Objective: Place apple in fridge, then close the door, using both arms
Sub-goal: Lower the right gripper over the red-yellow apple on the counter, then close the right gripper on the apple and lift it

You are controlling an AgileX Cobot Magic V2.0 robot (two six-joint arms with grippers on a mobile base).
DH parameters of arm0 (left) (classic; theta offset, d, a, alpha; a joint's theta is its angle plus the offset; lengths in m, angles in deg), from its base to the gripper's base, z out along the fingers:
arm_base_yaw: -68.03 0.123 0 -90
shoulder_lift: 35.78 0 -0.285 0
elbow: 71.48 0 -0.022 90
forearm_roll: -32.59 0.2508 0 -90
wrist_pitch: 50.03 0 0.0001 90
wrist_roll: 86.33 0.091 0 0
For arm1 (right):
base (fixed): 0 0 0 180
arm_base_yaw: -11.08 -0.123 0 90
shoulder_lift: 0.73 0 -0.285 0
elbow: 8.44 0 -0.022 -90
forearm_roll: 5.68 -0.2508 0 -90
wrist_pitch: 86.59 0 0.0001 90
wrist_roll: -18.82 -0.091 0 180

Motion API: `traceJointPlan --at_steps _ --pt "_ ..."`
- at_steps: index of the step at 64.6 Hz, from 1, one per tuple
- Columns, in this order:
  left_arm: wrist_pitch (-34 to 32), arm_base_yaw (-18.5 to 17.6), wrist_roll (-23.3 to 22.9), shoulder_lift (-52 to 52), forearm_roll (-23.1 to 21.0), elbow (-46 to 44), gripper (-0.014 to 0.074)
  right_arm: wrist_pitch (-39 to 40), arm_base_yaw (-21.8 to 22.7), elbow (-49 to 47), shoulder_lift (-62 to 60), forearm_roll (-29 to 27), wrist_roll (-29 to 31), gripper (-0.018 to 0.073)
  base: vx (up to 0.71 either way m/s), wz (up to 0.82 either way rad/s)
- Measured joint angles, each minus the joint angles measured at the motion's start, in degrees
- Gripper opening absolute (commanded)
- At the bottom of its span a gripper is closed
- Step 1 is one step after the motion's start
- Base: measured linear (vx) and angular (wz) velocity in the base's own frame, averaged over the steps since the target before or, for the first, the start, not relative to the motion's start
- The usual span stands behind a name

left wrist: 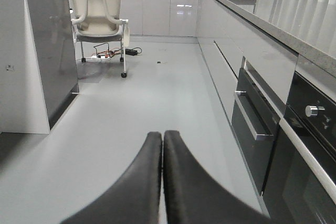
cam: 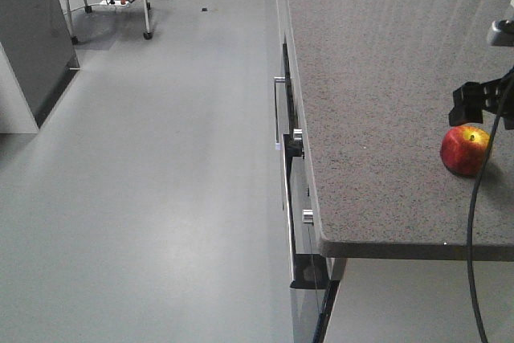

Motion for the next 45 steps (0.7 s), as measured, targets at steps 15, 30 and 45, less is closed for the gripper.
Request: traceJointPlan --at_steps 15,30,45 --pt "0.0 0.0 0.0 0.0 0.0 0.0 -0.0006 2.6 0.0 0.0 3.1 0.2 0.2 0.0594 0.0 0.0" --pt "0.0 0.0 0.0 0.0 0.0 0.0 -0.0006 4.5 0.0 -0.1 6.9 1.2 0.2 0.0594 0.0 0.0" --pt "0.0 0.0 0.0 0.0 0.0 0.0 -0.0006 4.7 0.0 -0.1 10.1 1.5 0.2 0.0591 0.0 0.0"
